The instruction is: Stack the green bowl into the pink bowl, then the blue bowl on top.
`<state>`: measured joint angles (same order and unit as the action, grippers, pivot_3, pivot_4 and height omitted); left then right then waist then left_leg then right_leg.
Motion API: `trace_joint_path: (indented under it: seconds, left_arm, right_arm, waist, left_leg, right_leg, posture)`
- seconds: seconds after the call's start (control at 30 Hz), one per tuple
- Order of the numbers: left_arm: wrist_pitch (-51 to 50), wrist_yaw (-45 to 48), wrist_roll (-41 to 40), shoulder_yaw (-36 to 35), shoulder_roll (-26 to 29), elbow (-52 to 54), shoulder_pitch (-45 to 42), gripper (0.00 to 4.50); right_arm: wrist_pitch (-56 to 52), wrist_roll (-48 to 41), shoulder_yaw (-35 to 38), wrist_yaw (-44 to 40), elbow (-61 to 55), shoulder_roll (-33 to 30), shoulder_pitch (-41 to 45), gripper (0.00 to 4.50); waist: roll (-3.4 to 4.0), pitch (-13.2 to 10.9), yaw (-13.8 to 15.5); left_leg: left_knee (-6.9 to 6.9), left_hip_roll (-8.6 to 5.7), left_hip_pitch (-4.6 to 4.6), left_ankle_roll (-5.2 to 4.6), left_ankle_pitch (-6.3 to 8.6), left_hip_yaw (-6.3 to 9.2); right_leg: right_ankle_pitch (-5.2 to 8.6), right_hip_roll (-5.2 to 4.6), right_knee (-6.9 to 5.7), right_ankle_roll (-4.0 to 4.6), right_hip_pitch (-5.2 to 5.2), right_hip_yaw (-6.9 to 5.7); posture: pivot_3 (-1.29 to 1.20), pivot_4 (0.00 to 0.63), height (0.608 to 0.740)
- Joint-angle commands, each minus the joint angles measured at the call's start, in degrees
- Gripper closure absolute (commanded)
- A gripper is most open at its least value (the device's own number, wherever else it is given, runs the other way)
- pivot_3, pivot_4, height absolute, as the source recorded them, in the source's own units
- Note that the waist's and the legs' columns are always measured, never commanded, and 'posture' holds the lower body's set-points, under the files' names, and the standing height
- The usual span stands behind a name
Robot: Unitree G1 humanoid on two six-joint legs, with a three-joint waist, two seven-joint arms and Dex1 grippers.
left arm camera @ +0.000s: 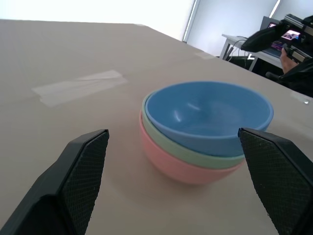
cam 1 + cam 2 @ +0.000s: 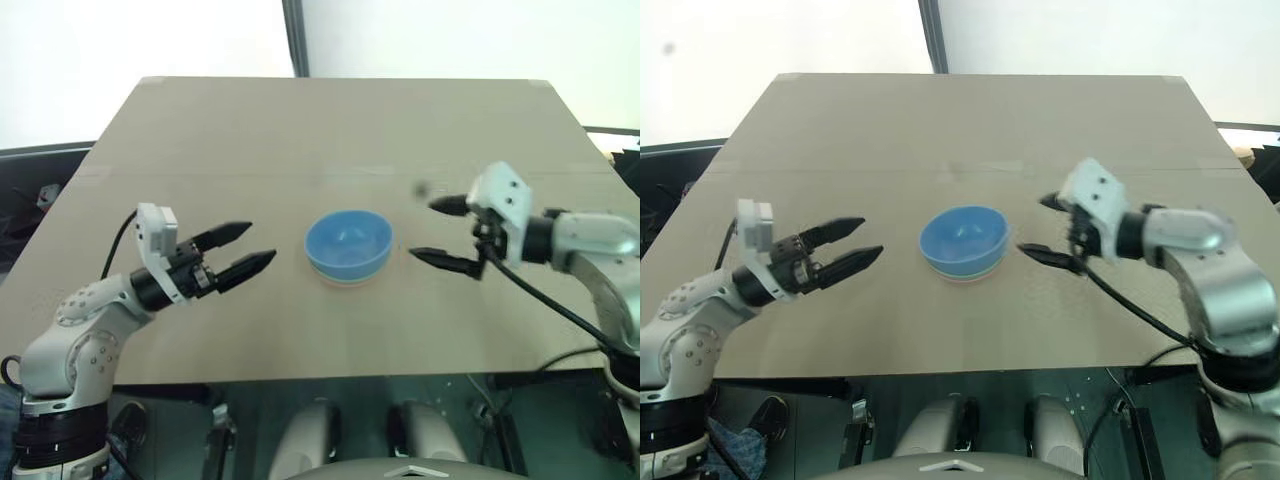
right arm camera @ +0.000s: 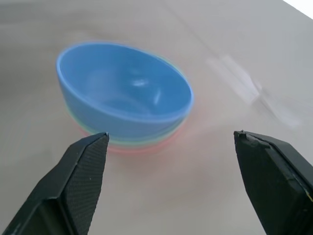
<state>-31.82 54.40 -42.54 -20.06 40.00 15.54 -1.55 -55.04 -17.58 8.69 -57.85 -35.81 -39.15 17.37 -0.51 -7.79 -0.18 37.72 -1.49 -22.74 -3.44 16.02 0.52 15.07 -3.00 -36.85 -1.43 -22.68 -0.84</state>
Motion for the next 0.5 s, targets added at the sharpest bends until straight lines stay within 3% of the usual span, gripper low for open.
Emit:
trace_joint_path:
  seconds: [0.03,0.23,0.5]
  left_arm:
    - [3.1,-0.2,3.9,-0.2,1.2,2.3,4.2,0.00]
    - [4.8,-0.5,5.6,-1.3,1.1,2.2,8.9,0.00]
    - [8.5,-0.5,7.5,-1.8,0.9,2.4,11.4,0.00]
  right_arm:
    - [12.6,-1.8,10.1,-2.4,-2.4,0.1,-12.4,0.21]
    - [26.0,-6.2,20.1,-6.8,3.0,0.9,-27.1,0.21]
    - [35.4,-10.6,20.5,-8.3,7.6,2.8,-33.2,0.21]
  waist:
    - [0.02,0.0,0.1]
    - [0.05,0.0,0.0]
    - [0.11,-0.1,0.4]
  left_leg:
    - [-0.04,0.01,0.01,0.00,0.00,0.00]
    - [-0.11,0.04,0.24,-0.11,0.06,-0.09]
    - [-0.20,0.12,0.88,-0.07,0.03,-0.09]
  right_leg:
    - [0.00,0.01,0.03,0.00,0.00,0.00]
    - [0.00,0.01,0.03,-0.01,0.19,0.06]
    - [0.13,0.01,0.01,0.21,0.77,0.05]
  posture:
    - [0.00,0.150,0.740]
    - [0.00,0.150,0.740]
    - [0.00,0.150,0.740]
